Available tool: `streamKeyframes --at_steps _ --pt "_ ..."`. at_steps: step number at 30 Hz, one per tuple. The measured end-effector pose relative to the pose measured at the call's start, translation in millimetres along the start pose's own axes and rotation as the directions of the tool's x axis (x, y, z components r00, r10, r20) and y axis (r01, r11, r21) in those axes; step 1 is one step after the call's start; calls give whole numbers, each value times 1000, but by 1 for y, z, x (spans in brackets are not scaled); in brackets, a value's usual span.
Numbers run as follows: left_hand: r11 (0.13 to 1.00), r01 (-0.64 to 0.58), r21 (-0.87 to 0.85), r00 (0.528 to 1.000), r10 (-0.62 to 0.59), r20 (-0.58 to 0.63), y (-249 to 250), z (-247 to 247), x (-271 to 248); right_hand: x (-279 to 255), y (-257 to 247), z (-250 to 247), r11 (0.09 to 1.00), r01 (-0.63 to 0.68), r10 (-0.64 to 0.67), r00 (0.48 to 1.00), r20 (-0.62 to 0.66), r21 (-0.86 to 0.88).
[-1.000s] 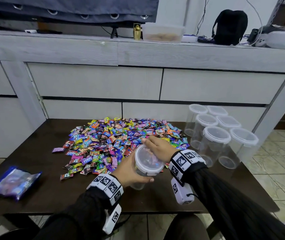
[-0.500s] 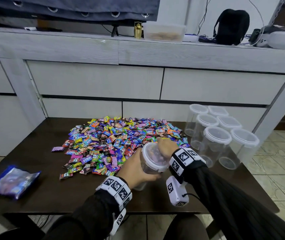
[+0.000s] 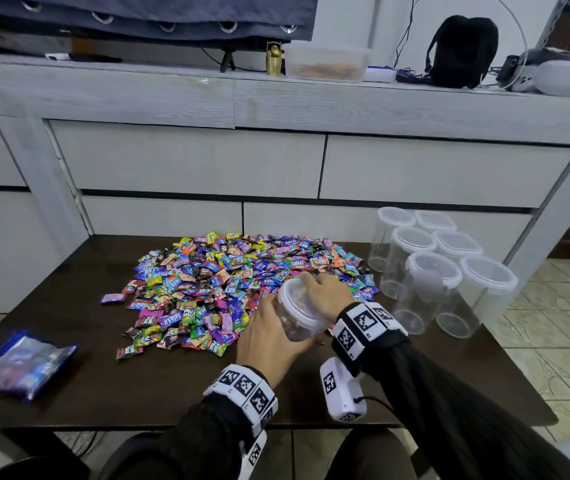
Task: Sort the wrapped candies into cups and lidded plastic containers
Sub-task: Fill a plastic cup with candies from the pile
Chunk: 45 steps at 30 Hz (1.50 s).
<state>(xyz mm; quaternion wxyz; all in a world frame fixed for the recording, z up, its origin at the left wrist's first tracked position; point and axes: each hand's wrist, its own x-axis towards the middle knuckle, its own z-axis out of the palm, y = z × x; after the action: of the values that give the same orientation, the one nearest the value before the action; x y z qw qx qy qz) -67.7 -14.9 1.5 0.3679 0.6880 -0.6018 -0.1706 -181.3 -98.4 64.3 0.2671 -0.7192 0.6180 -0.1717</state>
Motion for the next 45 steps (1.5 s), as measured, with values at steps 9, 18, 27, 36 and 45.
streamKeyframes --at_steps 9,18,27,36,45 --pt "977 -85 -197 950 139 278 -22 -24 17 -2 0 -18 848 529 -521 839 161 -15" --pt "864 -55 -501 946 206 251 -27 -6 18 -1 -3 -11 990 138 -138 990 -4 -36" --pt "819 -55 -570 955 211 211 -30 3 11 -11 -9 -5 975 73 -62 996 60 -212" --pt "812 -73 -579 962 211 174 -37 8 16 -18 -22 -12 888 101 -184 972 -146 -448" --pt "921 -63 -385 969 149 196 -39 16 33 -51 -30 18 859 320 -338 941 28 -400"
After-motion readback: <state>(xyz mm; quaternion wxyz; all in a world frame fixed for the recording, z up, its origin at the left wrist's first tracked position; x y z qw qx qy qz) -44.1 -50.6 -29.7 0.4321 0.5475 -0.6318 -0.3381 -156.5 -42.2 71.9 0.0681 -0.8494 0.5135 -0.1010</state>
